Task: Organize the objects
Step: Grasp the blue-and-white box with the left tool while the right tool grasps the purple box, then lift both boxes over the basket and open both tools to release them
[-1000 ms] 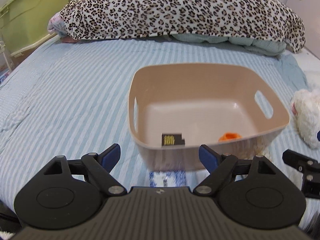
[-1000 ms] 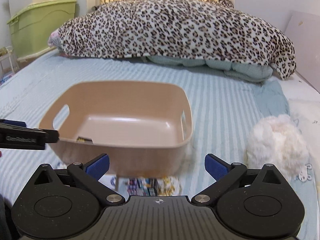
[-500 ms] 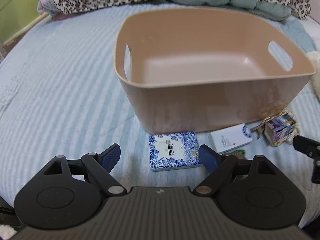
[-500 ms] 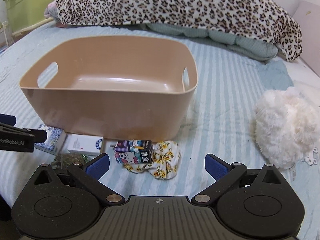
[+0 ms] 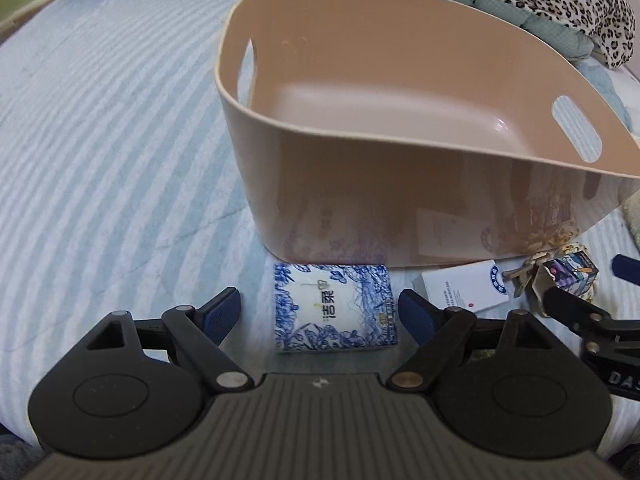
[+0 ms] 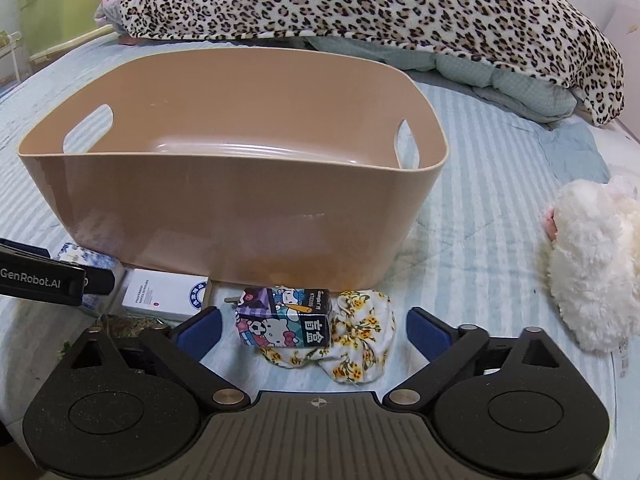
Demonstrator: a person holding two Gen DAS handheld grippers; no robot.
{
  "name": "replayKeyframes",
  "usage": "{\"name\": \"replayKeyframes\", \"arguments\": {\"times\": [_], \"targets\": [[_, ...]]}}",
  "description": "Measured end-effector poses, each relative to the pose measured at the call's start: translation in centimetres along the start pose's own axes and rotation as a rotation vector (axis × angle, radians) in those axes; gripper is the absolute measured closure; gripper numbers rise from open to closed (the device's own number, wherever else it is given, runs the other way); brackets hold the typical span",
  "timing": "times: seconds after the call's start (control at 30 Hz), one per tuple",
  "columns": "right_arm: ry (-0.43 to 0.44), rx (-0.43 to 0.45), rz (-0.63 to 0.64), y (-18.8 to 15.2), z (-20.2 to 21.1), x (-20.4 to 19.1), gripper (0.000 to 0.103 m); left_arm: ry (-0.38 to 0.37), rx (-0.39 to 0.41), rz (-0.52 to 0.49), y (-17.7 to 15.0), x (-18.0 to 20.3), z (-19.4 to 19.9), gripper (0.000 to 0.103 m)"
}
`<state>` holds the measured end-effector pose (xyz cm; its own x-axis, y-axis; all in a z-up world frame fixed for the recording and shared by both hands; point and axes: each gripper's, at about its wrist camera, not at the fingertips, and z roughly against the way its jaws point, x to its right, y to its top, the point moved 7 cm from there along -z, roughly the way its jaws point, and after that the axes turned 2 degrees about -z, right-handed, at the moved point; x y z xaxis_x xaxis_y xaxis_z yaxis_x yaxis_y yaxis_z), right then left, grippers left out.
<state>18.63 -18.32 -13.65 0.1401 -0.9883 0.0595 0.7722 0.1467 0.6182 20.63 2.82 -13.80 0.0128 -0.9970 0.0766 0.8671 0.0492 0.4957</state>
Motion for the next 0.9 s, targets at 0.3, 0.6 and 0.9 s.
{"name": "replayKeyframes", "arguments": {"times": [0.3,0.6,0.9], "targets": [[0.007,-0.003,0.007,-0.3,0.0,-0.2,0.037,0.042,0.007,-0.046,-0.4,-0.2,0.1,0.038],[0.022,0.050,0.004,0.1,3.1,0.3,0.050,0.031,0.039,-0.042,-0.8,-0.7,3.3,0.039],[0.039,0.151,-0.084,1.3,9.0,3.8,0.050,0.026,0.157,-0.073,-0.2,1.2,9.5,0.039]]}}
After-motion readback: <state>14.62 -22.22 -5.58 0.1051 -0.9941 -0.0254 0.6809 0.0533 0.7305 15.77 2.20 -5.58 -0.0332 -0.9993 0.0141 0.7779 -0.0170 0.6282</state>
